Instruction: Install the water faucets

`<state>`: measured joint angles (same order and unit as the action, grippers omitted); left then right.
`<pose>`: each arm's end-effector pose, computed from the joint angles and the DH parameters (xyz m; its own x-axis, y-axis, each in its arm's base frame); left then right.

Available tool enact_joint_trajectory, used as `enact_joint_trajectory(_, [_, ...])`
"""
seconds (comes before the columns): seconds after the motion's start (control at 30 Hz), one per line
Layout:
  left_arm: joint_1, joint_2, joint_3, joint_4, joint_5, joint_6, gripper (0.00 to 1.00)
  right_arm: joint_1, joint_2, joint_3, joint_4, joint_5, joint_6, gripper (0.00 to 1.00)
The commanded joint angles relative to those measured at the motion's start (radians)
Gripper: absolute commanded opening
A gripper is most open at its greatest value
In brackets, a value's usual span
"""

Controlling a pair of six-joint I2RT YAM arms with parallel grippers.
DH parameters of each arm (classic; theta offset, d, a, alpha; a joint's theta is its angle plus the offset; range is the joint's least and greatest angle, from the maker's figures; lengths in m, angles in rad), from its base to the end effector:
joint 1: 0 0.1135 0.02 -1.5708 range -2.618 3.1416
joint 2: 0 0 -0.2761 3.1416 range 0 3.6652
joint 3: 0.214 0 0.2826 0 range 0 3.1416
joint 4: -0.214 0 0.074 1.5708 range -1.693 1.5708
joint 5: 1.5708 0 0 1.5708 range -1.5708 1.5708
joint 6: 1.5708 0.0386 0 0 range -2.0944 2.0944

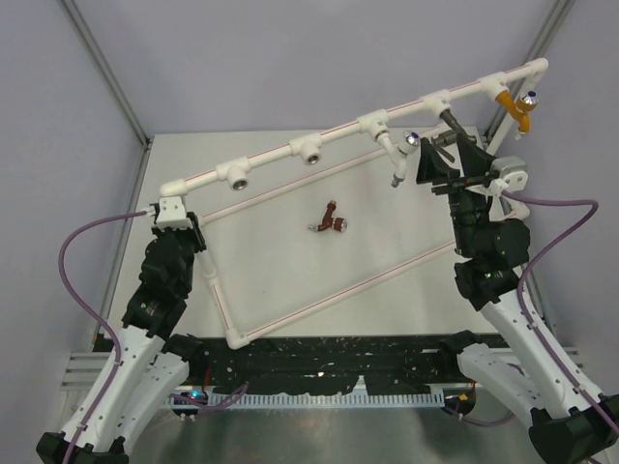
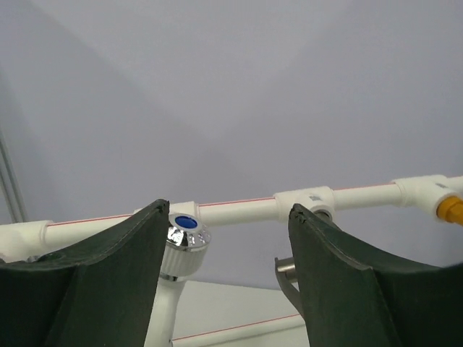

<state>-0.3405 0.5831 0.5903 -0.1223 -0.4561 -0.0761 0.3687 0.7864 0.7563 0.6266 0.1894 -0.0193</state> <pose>0.1689 -0.0418 0.3150 -0.0994 -0.0372 -0.9944 -0.1205 0.9924 -0.0251 0.1849 0.0636 0.4235 0.5279 0.1837 -0.8292 -0.1985 0.9760 0.0898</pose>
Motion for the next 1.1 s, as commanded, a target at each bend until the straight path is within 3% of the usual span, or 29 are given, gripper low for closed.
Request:
enact_joint_trajectory(0.0, [-0.008, 0.008, 0.017, -0.043, 0.034, 0.072, 0.00, -0.004, 0.023, 0.110, -0.069, -0.165, -0.079, 0.73])
enact_joint_trajectory(0.2, [-0.008, 0.004, 0.019, -0.043, 0.033, 0.072, 0.00, -0.004, 0.095, 0.210, -0.189, -0.136, -0.073, 0.70])
enact_joint_trajectory(0.43, [-0.008, 0.003, 0.019, -0.042, 0.031, 0.072, 0.00, -0.005, 0.146, 0.221, -0.237, -0.108, -0.050, 0.53])
enact_joint_trajectory(0.77, [-0.008, 0.001, 0.017, -0.042, 0.031, 0.072, 0.00, -0.068, 0.143, 0.192, -0.343, -0.059, 0.048, 0.40])
enact_joint_trajectory(0.93, [-0.008, 0.003, 0.017, -0.042, 0.031, 0.072, 0.00, -0.073, 0.125, 0.170, -0.383, -0.108, 0.024, 0.40])
enact_joint_trajectory(1.07, [-0.008, 0.004, 0.016, -0.042, 0.031, 0.072, 0.00, -0.073, 0.073, 0.158, -0.384, -0.146, -0.082, 0.48])
